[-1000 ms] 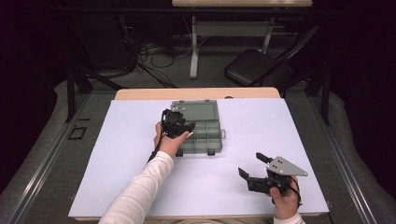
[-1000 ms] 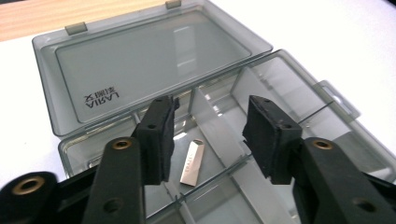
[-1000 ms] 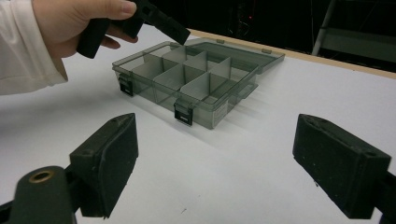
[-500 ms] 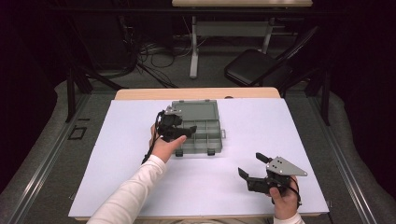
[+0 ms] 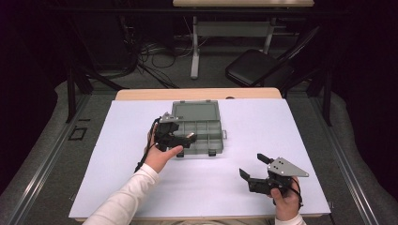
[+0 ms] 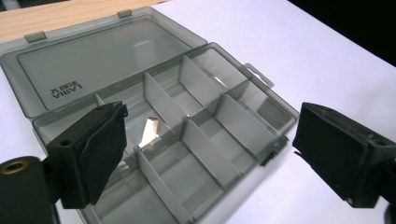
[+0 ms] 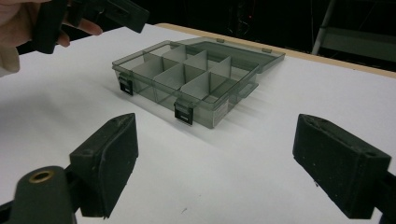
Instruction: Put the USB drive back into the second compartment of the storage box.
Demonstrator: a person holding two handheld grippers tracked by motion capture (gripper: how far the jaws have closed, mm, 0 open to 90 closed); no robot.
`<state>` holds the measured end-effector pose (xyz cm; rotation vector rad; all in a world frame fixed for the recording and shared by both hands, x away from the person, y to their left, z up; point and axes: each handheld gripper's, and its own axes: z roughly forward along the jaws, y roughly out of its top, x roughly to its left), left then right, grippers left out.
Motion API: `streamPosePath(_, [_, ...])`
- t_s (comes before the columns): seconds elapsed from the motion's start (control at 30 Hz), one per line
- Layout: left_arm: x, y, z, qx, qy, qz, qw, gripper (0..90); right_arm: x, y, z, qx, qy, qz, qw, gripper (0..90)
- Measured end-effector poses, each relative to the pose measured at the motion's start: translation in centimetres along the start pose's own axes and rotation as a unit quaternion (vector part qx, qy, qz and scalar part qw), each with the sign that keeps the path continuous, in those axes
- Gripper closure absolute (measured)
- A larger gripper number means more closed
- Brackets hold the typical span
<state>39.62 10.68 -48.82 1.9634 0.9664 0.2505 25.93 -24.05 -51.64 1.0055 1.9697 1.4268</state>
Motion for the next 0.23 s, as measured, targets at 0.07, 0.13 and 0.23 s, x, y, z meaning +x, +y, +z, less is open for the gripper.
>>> streamPosePath(0.07, [-0.1, -0.4, -0.6, -0.001, -0.007, 0.005, 1.0000, 7.4, 0.0, 0.0, 0.0, -0.001, 0.000, -0.001, 1.0000, 13.9])
streamPosePath(0.13, [-0.2, -0.9, -1.1, -0.004, -0.012, 0.003, 0.9999, 5.8, 0.0, 0.0, 0.0, 0.001, 0.000, 0.000, 1.0000, 13.9])
streamPosePath(0.23, [-0.3, -1.7, -2.2, -0.014, -0.024, -0.002, 0.9996, 4.5, 0.1, 0.0, 0.0, 0.003, 0.000, 0.000, 1.0000, 13.9])
